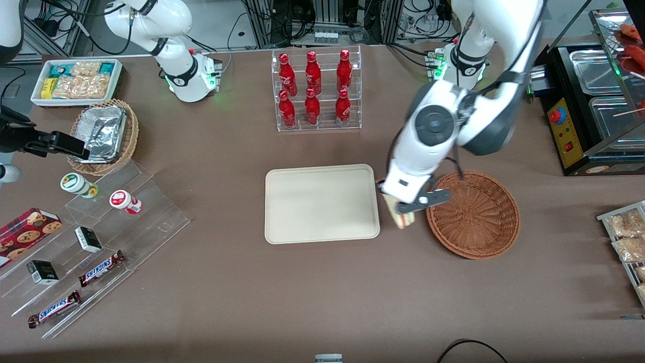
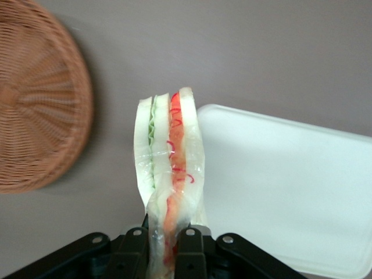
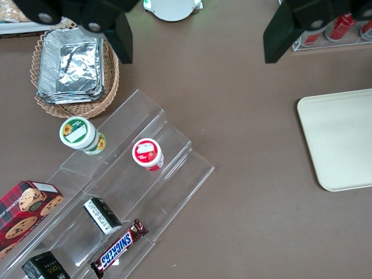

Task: Place sandwich from basket to tray
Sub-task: 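Lift the sandwich and carry it over the cream tray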

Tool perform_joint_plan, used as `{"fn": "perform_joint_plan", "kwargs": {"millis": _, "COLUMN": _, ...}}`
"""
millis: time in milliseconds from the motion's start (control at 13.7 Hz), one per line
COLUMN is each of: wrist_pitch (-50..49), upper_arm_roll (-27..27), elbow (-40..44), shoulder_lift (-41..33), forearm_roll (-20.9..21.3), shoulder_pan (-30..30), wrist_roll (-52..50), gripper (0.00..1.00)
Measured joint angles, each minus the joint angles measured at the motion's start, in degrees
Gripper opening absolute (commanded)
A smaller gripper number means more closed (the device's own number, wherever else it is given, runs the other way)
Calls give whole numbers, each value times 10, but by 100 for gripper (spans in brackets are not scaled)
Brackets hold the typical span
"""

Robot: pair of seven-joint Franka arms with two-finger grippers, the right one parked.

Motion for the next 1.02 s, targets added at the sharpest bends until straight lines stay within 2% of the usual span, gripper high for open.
{"fn": "perform_joint_plan", "kwargs": {"millis": 438, "wrist_pitch": 36, "upper_arm_roll": -18, "elbow": 54, "shoulder_lift": 87, "forearm_roll": 2, "shoulder_pan": -66, "wrist_roll": 3, "gripper": 0}}
{"fn": "perform_joint_plan", "kwargs": {"millis": 803, "wrist_pitch": 117, "upper_arm_roll": -19, "elbow": 70, "shoulder_lift": 154, "forearm_roll": 14, "shoulder_pan": -112, "wrist_roll": 4, "gripper": 0}}
{"fn": "perform_joint_plan", "kwargs": {"millis": 1022, "wrist_pitch": 124, "upper_arm_roll": -19, "elbow": 72, "shoulder_lift": 175, "forearm_roll": 53, "shoulder_pan": -136, "wrist_roll": 2, "gripper": 0}}
